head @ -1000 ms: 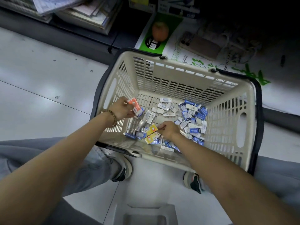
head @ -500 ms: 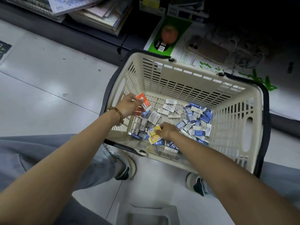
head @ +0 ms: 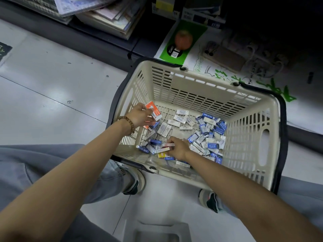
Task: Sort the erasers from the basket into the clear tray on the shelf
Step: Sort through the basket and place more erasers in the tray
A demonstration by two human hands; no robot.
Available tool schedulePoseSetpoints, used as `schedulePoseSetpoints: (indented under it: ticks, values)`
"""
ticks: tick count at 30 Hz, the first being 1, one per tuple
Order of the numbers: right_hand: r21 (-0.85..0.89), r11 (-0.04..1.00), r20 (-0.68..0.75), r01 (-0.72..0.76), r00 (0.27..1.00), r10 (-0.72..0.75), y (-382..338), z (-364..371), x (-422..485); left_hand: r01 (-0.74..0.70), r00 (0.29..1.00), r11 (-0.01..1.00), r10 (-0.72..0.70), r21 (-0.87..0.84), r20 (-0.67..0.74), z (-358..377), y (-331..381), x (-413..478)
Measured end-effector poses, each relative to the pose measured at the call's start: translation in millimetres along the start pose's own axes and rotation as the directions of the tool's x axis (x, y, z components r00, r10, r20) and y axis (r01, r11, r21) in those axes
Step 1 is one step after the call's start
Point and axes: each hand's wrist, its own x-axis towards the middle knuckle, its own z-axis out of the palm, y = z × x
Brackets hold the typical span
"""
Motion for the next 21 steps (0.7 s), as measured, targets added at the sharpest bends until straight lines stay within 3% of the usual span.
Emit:
schedulePoseSetpoints:
  ticks: [5, 9, 11, 15, 18, 21]
  values:
    - [0.105, 0.994, -0.036, -0.005, 0.999, 0.009, -9.0, -39.3, -17.6, -0.008, 1.000, 1.000, 0.007, 0.012, 0.026, -0.5, 3.1, -8.0]
    - [0.323, 0.933, -0.152, 0.161, 0.982, -0.117, -29.9, -93.1, -50.0, -0.101, 0.993, 0.991, 0.096, 0.088, 0.062, -1.2, 7.6, -11.9]
    - [0.326, 0.909, -0.199, 0.258, 0.959, -0.201, -53.3, -118.5, -66.3, -0.113, 0.988, 0.991, 0.103, 0.073, 0.118, -1.7, 10.7, -13.7]
    - [0.346, 0.867, -0.108, 0.359, 0.933, -0.343, -99.0, -139.5, -77.9, -0.095, 0.959, 0.992, 0.068, 0.083, 0.276, -2.6, 24.9, -24.2]
    - [0.363, 0.835, -0.120, 0.414, 0.909, -0.399, -122.0, -133.6, -68.1, -0.220, 0.923, 0.950, 0.128, 0.223, 0.363, -6.6, 35.9, -34.0]
    - [0.623, 0.689, -0.181, 0.369, 0.926, -0.333, -132.1, -127.3, -52.9, -0.340, 0.917, 0.911, 0.266, 0.235, 0.296, -20.9, 51.0, -34.2]
